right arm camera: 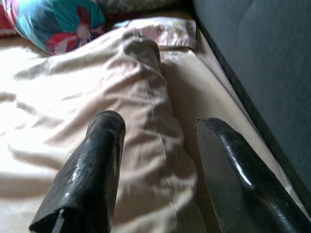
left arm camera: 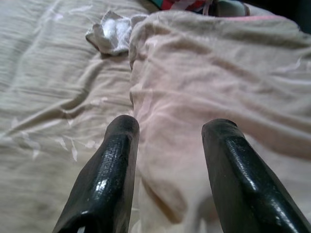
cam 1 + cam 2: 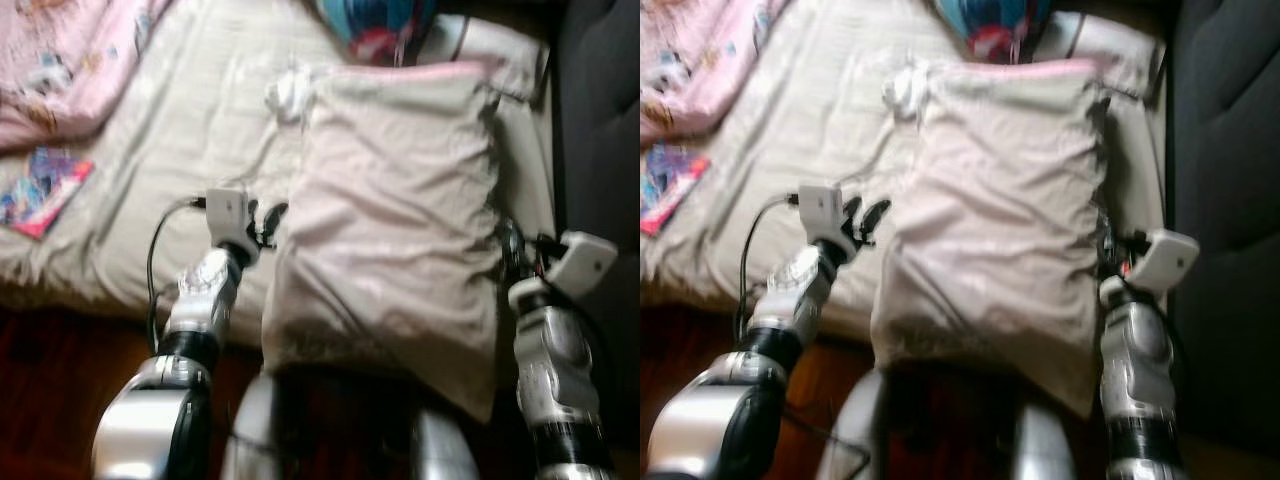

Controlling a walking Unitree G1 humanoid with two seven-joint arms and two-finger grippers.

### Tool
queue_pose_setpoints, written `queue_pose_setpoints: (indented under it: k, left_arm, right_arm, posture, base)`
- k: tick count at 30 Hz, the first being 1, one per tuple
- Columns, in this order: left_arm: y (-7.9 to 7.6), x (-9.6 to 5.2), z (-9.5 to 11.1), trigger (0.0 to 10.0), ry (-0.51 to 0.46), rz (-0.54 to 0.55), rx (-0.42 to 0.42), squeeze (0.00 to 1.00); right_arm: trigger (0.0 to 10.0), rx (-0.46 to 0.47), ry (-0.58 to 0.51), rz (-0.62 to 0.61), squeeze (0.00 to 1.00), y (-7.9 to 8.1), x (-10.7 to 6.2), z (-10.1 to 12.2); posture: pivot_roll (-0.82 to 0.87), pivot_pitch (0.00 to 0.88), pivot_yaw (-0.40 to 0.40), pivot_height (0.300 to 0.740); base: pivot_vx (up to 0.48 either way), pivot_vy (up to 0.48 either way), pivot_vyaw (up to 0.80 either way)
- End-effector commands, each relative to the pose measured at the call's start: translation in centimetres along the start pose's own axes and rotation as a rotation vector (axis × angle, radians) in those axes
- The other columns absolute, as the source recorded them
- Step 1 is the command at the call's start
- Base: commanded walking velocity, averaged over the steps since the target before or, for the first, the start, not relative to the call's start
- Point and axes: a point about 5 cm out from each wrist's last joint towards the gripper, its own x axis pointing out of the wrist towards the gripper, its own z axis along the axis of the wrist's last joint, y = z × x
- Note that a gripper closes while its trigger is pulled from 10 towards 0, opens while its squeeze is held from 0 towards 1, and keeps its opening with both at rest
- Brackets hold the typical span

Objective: Clean up the room

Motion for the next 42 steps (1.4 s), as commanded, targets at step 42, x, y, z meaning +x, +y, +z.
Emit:
queue_pose_setpoints:
  k: [42]
  left_arm:
    - [0.6,-1.9,-2.7,10.0,0.040,0.050,-0.016,0.00]
  right_arm:
    - [10.0,-0.021,0.122,-0.077,0.00,-0.1,0.0,-3.8]
  posture:
    - [0.06,0.287,0.027,0.740]
  base:
    - [0.035,0.000,0.00]
